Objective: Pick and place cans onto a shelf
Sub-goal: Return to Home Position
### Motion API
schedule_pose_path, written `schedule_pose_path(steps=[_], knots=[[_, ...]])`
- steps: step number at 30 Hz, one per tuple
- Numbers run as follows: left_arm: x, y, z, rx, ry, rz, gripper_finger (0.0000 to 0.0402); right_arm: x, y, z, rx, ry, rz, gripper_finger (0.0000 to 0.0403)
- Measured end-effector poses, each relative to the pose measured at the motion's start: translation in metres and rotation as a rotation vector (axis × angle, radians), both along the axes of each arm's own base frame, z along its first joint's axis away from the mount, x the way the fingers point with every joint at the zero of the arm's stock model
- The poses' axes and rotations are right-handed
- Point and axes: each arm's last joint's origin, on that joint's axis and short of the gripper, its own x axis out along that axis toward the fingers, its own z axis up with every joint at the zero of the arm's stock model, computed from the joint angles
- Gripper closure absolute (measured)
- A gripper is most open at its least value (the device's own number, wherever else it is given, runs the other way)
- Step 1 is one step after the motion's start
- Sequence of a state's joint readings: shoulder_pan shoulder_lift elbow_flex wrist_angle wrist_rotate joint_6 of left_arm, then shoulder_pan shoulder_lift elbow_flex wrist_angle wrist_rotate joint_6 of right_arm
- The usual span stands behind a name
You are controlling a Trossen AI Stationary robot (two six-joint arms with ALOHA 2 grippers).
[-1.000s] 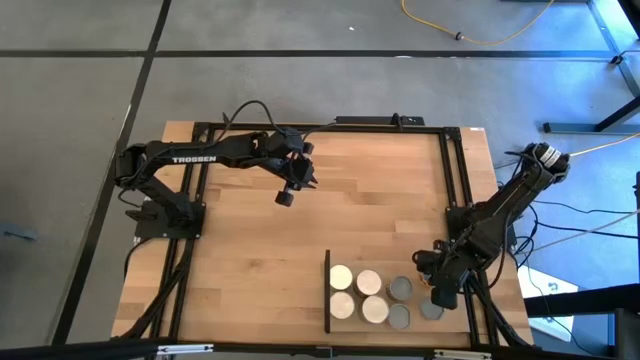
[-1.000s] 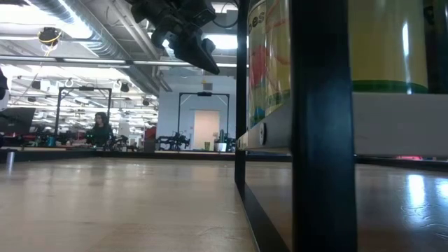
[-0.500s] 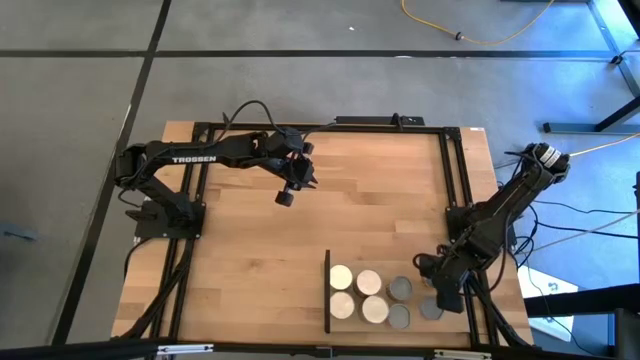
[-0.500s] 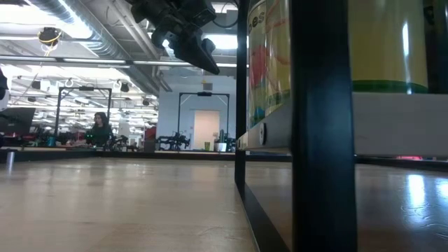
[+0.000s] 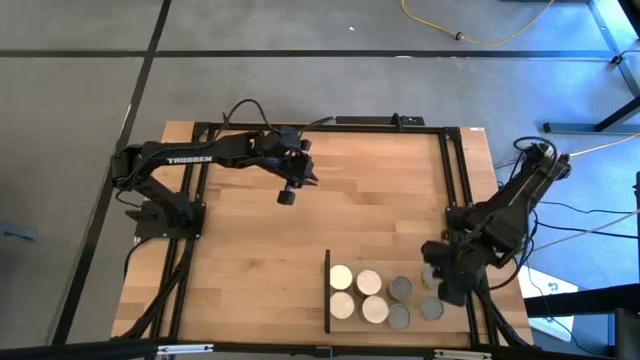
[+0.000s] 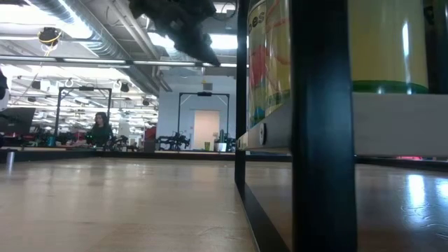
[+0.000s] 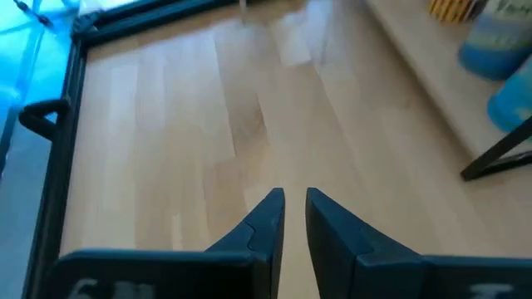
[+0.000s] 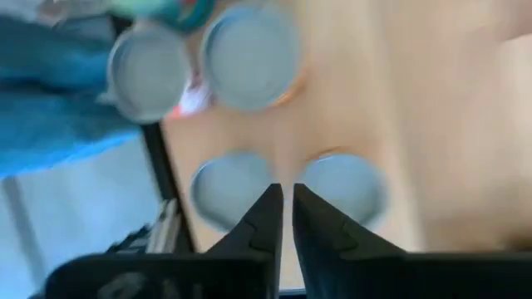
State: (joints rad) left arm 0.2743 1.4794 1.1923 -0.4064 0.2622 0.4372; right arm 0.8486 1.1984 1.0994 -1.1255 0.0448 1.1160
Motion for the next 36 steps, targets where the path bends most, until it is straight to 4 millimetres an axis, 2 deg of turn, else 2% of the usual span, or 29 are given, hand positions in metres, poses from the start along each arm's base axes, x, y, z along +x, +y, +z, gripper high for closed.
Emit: schedule_pose_path(steps=[6,14,17,26,36], knots=[[-0.016,-0.012,0.025,-0.028,-0.068,0.010,0.0396,-0.007,-0.019,0.044,-0.211,-0.114,-0.083,0.0397],[-0.059,-0.023,0.069,-0.066,-0.209,0.055,0.0400,-0.018,-0.048,0.081,-0.386,-0.309,-0.227,0.0399],[-0.079,-0.028,0.083,-0.069,-0.247,0.067,0.0401,-0.024,-0.066,0.089,-0.418,-0.400,-0.282,0.0399],[-0.141,-0.041,0.106,-0.082,-0.282,0.167,0.0401,-0.053,-0.113,0.100,-0.399,-0.476,-0.371,0.0399],[-0.209,-0.055,0.119,-0.098,-0.354,0.321,0.0401,-0.074,-0.132,0.116,-0.349,-0.680,-0.264,0.0400]])
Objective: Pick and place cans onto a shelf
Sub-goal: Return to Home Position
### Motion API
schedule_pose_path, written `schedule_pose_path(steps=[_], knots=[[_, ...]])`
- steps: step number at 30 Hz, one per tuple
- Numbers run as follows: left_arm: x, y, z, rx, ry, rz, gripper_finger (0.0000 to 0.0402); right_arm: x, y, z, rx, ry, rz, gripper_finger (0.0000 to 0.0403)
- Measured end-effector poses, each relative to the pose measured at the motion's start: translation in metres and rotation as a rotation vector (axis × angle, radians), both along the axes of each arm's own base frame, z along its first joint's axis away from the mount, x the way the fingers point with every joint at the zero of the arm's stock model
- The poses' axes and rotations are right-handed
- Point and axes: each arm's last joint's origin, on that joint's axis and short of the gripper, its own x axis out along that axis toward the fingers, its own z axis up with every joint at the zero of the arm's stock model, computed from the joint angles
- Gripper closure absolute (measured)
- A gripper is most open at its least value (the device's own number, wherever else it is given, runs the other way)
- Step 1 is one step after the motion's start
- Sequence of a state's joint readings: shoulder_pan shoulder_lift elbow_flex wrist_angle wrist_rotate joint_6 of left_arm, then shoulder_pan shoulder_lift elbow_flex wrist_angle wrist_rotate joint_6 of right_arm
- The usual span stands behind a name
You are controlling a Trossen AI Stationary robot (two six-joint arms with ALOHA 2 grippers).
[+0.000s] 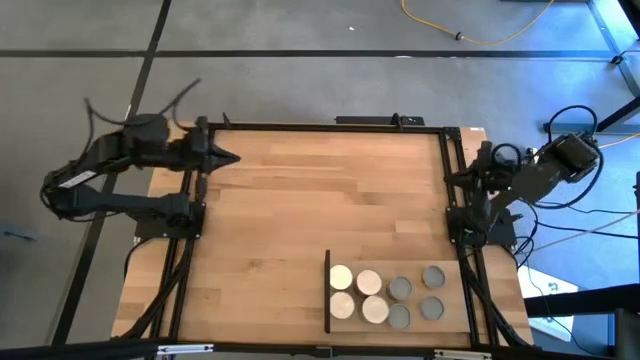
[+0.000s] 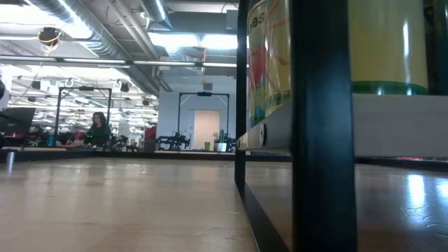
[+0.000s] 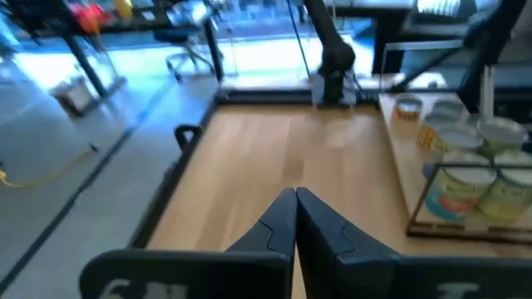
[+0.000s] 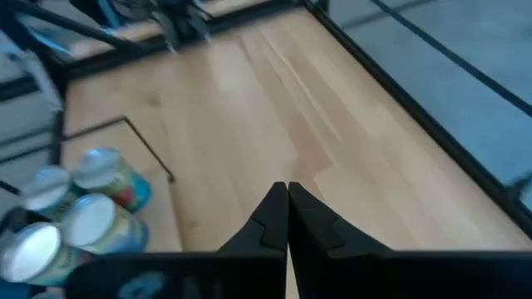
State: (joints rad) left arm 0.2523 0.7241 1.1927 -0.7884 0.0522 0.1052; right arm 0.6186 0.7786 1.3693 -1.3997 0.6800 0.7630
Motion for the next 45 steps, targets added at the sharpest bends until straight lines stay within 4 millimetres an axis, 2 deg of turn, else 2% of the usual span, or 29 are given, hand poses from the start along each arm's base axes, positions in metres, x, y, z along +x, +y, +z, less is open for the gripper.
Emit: schedule_pose_path(steps=[7,10,17,22,30,37,40,45], knots=[[-0.039,-0.010,0.008,-0.012,-0.125,0.022,0.0401,-0.010,-0.005,0.010,0.031,-0.101,0.145,0.0400],[-0.053,-0.013,0.004,-0.035,-0.120,0.049,0.0401,-0.011,-0.005,0.011,-0.020,-0.098,0.192,0.0400],[-0.077,-0.018,-0.002,-0.054,-0.121,0.100,0.0401,-0.023,-0.014,0.009,-0.023,-0.129,0.204,0.0400],[-0.091,-0.022,-0.002,-0.047,-0.164,0.091,0.0401,-0.038,-0.024,-0.008,0.004,-0.178,0.192,0.0400],[-0.115,-0.028,-0.004,-0.053,-0.240,0.092,0.0401,-0.046,-0.030,-0.047,0.078,-0.301,0.193,0.0400],[-0.135,-0.032,-0.012,-0.040,-0.281,0.117,0.0401,-0.051,-0.034,-0.063,0.114,-0.317,0.178,0.0400],[-0.141,-0.034,-0.022,-0.040,-0.293,0.117,0.0401,-0.050,-0.033,-0.063,0.116,-0.334,0.182,0.0400],[-0.147,-0.035,-0.053,-0.071,-0.313,0.144,0.0402,-0.049,-0.033,-0.063,0.094,-0.343,0.181,0.0400]])
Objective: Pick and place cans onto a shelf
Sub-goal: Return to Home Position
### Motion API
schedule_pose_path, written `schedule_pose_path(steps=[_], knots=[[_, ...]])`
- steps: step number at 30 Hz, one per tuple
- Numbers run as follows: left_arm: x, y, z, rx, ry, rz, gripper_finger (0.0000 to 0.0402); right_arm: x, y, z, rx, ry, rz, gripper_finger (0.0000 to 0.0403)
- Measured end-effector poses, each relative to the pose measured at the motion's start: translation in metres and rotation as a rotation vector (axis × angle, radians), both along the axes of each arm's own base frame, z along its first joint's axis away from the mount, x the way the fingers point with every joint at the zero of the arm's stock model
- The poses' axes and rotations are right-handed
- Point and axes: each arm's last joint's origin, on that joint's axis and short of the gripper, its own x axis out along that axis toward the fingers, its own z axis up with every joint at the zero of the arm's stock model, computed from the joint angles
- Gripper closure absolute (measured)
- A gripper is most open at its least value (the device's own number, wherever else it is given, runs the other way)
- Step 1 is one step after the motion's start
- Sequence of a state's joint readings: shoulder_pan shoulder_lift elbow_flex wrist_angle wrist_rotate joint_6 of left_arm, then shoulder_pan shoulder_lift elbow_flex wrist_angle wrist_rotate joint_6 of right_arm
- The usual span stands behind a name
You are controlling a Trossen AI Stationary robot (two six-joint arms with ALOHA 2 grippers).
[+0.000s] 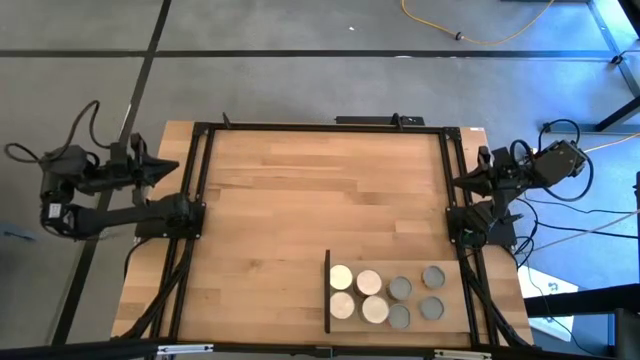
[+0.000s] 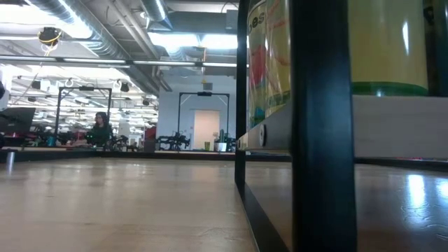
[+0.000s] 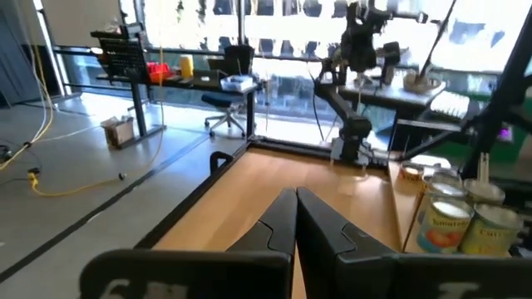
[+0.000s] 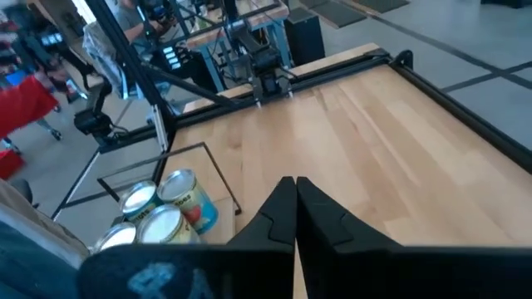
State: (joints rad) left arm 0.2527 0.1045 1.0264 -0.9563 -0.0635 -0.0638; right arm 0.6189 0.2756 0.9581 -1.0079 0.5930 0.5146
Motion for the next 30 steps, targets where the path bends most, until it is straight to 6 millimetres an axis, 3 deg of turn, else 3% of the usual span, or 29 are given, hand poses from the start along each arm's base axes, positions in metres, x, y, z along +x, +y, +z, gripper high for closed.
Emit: schedule_pose_path(steps=[4,7,13,20,25,30], knots=[[-0.004,-0.001,-0.022,-0.032,-0.059,0.006,0.0402,0.000,0.000,0.001,0.008,-0.005,0.000,0.0400],[0.002,0.000,-0.028,-0.061,-0.001,0.011,0.0401,0.000,0.000,0.001,-0.002,-0.006,-0.006,0.0400],[0.006,0.001,-0.029,-0.012,-0.005,-0.005,0.0401,0.001,0.000,-0.002,-0.020,-0.018,-0.009,0.0400],[0.011,0.002,-0.022,0.017,-0.108,-0.034,0.0401,0.011,0.007,-0.024,0.006,-0.055,-0.009,0.0400],[0.030,0.005,-0.026,0.041,-0.175,-0.076,0.0401,0.024,0.017,-0.046,0.007,-0.081,0.004,0.0400],[0.057,0.012,-0.046,0.042,-0.168,-0.084,0.0401,0.040,0.028,-0.061,-0.039,-0.140,0.021,0.0400]])
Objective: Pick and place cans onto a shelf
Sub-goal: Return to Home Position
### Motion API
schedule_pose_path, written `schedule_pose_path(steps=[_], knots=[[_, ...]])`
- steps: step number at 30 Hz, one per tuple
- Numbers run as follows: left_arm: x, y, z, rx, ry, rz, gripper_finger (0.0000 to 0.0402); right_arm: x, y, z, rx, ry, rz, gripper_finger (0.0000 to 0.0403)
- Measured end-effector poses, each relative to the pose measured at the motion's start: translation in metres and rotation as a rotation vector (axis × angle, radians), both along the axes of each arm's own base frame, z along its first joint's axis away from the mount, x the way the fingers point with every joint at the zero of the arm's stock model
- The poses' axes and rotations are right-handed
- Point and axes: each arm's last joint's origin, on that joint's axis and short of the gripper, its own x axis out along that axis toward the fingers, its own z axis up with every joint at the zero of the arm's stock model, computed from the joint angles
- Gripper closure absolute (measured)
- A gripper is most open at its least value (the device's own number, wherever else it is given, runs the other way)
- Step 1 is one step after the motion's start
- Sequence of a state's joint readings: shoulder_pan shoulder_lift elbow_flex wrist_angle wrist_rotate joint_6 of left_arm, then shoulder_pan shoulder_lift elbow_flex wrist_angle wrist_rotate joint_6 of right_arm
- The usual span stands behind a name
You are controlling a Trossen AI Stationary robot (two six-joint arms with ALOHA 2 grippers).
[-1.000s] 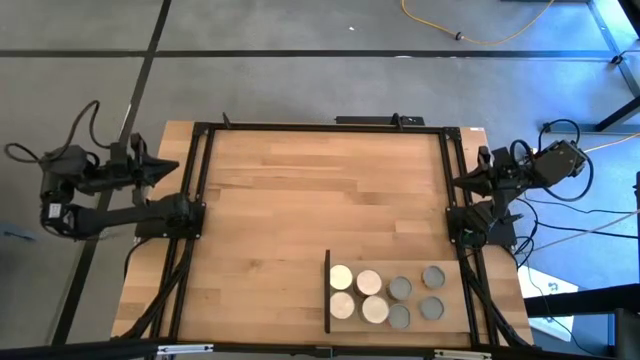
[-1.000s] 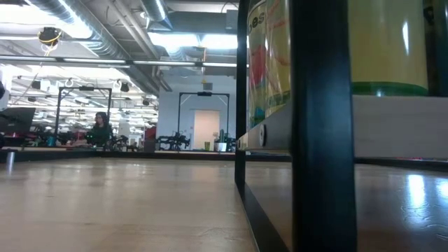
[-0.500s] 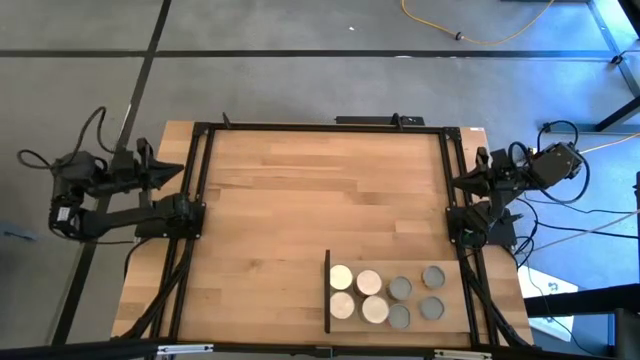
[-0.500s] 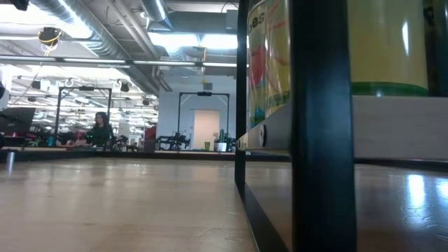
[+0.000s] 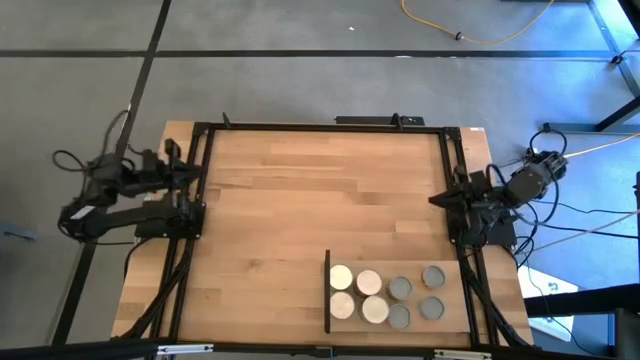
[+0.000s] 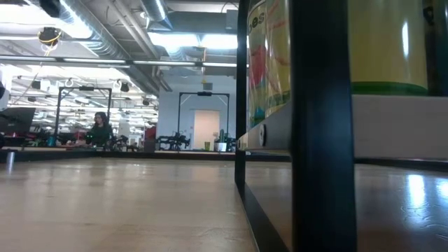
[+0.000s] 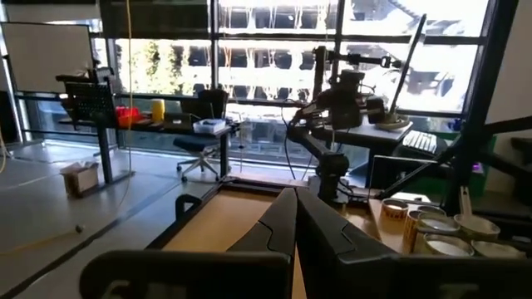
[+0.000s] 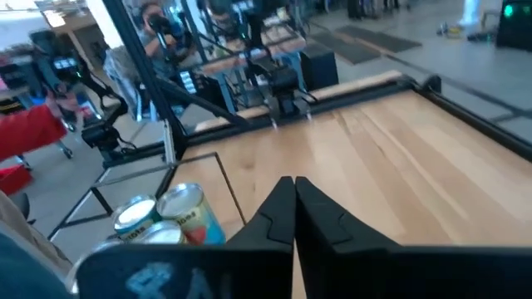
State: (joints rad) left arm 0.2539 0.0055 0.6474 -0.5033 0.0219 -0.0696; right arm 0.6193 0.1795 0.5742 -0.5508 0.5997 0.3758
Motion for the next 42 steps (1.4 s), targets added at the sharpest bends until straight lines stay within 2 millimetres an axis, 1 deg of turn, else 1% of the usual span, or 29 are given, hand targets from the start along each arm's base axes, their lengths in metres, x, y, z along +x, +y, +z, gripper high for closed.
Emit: schedule_pose_path(steps=[5,8,13,25,30,36,39,42], knots=[[0.025,0.004,-0.023,0.001,-0.015,-0.078,0.0401,0.010,0.008,-0.011,-0.029,-0.052,0.041,0.0400],[0.038,0.007,-0.038,-0.029,-0.028,-0.108,0.0401,0.014,0.011,-0.022,-0.033,-0.036,0.042,0.0400],[0.054,0.010,-0.061,-0.047,-0.044,-0.141,0.0401,0.020,0.015,-0.037,-0.021,-0.024,0.041,0.0400],[0.069,0.014,-0.097,-0.047,0.047,-0.149,0.0401,0.031,0.023,-0.075,-0.036,0.002,0.040,0.0400],[0.075,0.015,-0.111,-0.003,0.034,-0.149,0.0401,0.032,0.024,-0.080,-0.044,0.009,0.041,0.0400],[0.081,0.016,-0.127,0.015,0.024,-0.148,0.0401,0.032,0.024,-0.080,-0.085,0.007,0.045,0.0400],[0.083,0.017,-0.137,0.019,0.045,-0.147,0.0401,0.032,0.024,-0.080,-0.082,0.008,0.045,0.0400],[0.083,0.017,-0.137,0.047,0.037,-0.140,0.0401,0.032,0.024,-0.080,-0.108,0.009,0.054,0.0400]])
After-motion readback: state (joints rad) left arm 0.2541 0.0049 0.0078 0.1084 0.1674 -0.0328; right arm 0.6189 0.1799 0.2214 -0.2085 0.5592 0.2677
